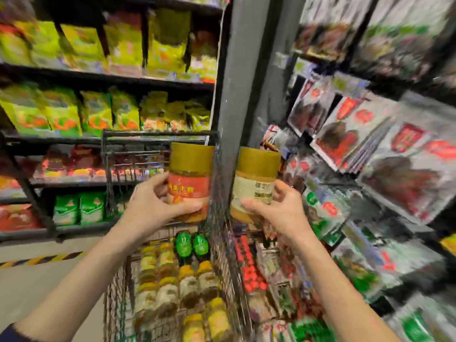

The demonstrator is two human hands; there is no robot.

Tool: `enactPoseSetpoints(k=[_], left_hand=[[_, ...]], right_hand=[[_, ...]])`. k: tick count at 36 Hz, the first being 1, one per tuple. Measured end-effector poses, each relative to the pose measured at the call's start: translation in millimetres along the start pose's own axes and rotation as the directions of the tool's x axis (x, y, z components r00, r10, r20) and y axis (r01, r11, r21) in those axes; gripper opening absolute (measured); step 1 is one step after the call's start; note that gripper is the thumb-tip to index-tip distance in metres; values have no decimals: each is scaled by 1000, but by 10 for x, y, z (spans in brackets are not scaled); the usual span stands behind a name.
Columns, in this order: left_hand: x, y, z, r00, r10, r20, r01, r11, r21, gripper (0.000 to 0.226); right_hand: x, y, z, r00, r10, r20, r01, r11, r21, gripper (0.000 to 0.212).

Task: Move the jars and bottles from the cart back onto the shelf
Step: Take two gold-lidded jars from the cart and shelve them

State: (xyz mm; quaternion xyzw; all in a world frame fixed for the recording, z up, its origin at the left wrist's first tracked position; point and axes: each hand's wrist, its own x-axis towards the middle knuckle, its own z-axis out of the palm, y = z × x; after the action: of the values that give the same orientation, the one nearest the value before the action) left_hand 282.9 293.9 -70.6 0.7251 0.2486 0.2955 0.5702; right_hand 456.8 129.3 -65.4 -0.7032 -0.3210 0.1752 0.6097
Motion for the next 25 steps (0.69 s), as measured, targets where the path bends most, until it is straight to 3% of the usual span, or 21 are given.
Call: enactPoseSetpoints(k=[6, 11, 18, 22, 25], left_hand=[[72, 380, 293, 965, 174, 194, -163, 984, -73, 49], [-14, 655, 507, 878, 282, 387, -242, 959, -149, 75], [-401, 938, 946, 710, 364, 602, -299, 931, -210, 74], [-749, 1081, 1306, 569, 416, 710, -280, 909, -309, 102], [-1140, 1239, 1559, 498, 440, 747, -255, 898, -359, 107]], right_hand=[[-473, -364, -403, 973, -59, -223, 53, 998, -33, 48], [-1095, -576, -583, 888, -81, -453, 27, 992, -124, 54], [-2202, -853, -734, 696, -96, -711, -72, 977, -203, 70], [-2896, -1006, -793, 574, -126, -809, -137, 959, -247, 64], [-3419, -1102, -836, 469, -148, -871, -194, 945, -265, 68]])
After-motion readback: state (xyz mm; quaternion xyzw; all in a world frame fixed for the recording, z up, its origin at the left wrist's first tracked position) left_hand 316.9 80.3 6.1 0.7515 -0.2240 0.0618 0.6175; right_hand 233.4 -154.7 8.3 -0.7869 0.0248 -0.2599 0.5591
